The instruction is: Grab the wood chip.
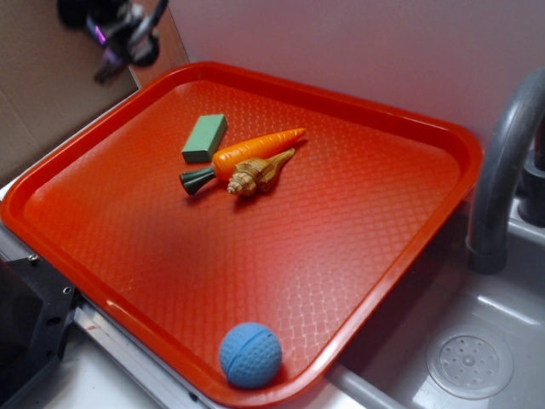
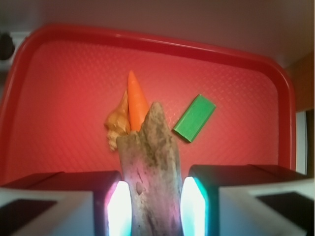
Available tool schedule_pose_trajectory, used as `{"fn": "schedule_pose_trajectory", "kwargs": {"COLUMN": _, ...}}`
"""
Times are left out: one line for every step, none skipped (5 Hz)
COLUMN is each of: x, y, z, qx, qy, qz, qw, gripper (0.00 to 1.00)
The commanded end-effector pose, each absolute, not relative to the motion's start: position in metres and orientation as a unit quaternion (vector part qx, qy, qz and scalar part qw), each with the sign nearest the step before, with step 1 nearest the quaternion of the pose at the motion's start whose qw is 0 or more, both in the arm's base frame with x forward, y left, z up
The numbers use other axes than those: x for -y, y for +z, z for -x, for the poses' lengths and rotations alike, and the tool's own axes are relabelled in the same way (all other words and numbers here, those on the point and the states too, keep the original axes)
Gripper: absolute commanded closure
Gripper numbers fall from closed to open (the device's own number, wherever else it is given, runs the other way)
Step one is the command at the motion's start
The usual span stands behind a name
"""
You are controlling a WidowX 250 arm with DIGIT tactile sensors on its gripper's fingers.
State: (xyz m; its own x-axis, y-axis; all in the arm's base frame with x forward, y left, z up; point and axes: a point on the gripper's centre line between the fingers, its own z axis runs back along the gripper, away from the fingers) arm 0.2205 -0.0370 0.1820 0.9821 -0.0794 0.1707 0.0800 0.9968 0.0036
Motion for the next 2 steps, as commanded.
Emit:
{"fn": "schedule_pose_trajectory", "kwargs": {"x": 0.0329, "y": 0.2024, "z": -0.2309, "qx": 0.033, "qy": 0.045, "qz": 0.055, "qw": 0.997, "gripper": 1.00}}
{"fn": "schedule_pose_trajectory", "kwargs": {"x": 0.0344, "y": 0.2037, "z": -0.2263, "qx": 0.065, "qy": 0.035, "qz": 0.043, "qw": 0.996, "gripper": 1.00}}
